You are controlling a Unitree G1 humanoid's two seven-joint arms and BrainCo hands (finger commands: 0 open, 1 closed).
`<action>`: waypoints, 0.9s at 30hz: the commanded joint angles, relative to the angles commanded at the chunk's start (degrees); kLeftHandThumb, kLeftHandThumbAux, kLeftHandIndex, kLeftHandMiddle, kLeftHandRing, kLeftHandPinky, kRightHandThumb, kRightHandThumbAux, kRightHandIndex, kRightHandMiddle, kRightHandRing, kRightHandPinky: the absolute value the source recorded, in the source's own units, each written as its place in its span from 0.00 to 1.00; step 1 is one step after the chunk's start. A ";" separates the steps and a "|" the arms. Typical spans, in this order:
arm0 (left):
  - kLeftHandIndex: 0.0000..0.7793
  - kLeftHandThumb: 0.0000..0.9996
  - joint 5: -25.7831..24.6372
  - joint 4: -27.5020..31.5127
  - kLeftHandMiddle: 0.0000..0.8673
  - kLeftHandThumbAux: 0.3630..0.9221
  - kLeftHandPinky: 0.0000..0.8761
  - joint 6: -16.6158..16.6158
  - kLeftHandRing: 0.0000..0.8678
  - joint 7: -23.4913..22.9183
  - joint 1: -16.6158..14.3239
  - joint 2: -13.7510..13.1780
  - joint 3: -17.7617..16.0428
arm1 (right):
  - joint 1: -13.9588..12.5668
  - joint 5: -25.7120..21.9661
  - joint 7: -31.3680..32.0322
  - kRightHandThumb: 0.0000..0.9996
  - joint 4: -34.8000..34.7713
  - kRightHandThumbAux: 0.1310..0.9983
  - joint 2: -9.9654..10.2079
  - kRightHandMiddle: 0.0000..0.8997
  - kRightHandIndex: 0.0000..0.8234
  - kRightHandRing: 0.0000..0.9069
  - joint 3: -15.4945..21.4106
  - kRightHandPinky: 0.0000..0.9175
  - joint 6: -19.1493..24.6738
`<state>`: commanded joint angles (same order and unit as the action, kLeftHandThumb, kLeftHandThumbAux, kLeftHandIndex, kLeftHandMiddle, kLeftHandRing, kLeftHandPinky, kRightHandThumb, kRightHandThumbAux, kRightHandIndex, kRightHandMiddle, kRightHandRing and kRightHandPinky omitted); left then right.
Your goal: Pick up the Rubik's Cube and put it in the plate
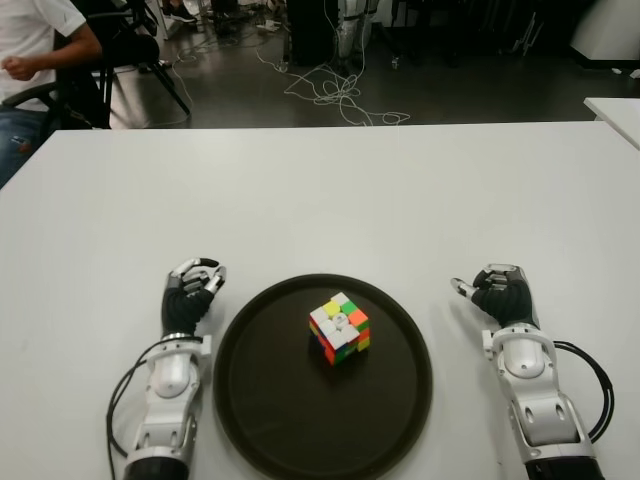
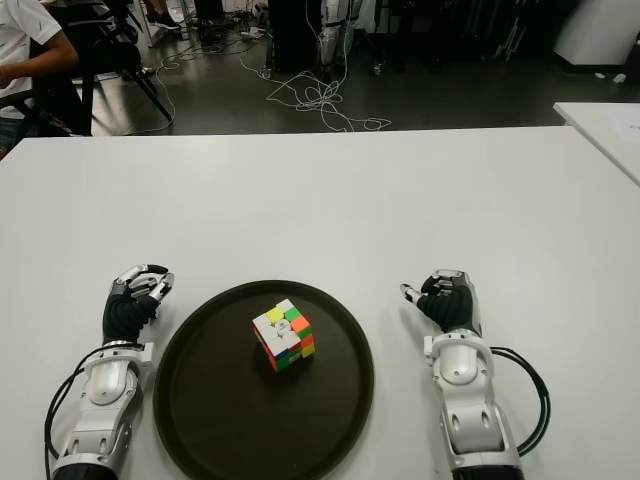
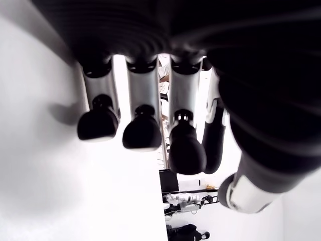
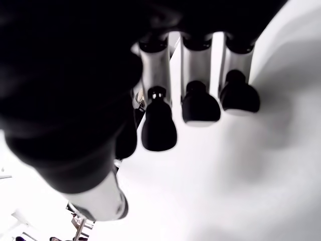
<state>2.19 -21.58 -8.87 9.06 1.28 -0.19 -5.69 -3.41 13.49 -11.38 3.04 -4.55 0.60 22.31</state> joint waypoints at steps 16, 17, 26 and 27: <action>0.57 0.70 -0.05 -1.03 0.93 0.61 0.93 -0.70 0.95 0.09 -0.07 0.06 -0.51 | -0.15 1.47 0.42 0.26 0.50 0.86 -0.25 0.92 0.89 0.91 -1.00 0.89 -0.37; 0.57 0.70 -0.03 -1.14 0.93 0.61 0.93 -0.76 0.95 0.08 -0.11 0.04 -0.51 | -0.20 1.49 0.32 0.26 0.57 0.86 -0.20 0.92 0.89 0.91 -1.02 0.89 -0.73; 0.57 0.71 -0.13 -2.18 0.93 0.61 0.92 -1.13 0.94 -0.37 -0.58 -0.42 -0.62 | -0.42 1.66 -2.02 0.30 2.49 0.85 0.77 0.92 0.88 0.91 -0.85 0.90 -5.93; 0.57 0.71 -0.12 -2.19 0.93 0.61 0.92 -1.13 0.95 -0.40 -0.59 -0.43 -0.62 | -0.41 1.64 -2.18 0.30 2.68 0.85 0.82 0.92 0.88 0.91 -0.81 0.90 -6.29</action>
<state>2.06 -23.77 -10.00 8.66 0.69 -0.63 -6.31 -3.82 15.13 -13.56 5.72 -3.74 -0.22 16.02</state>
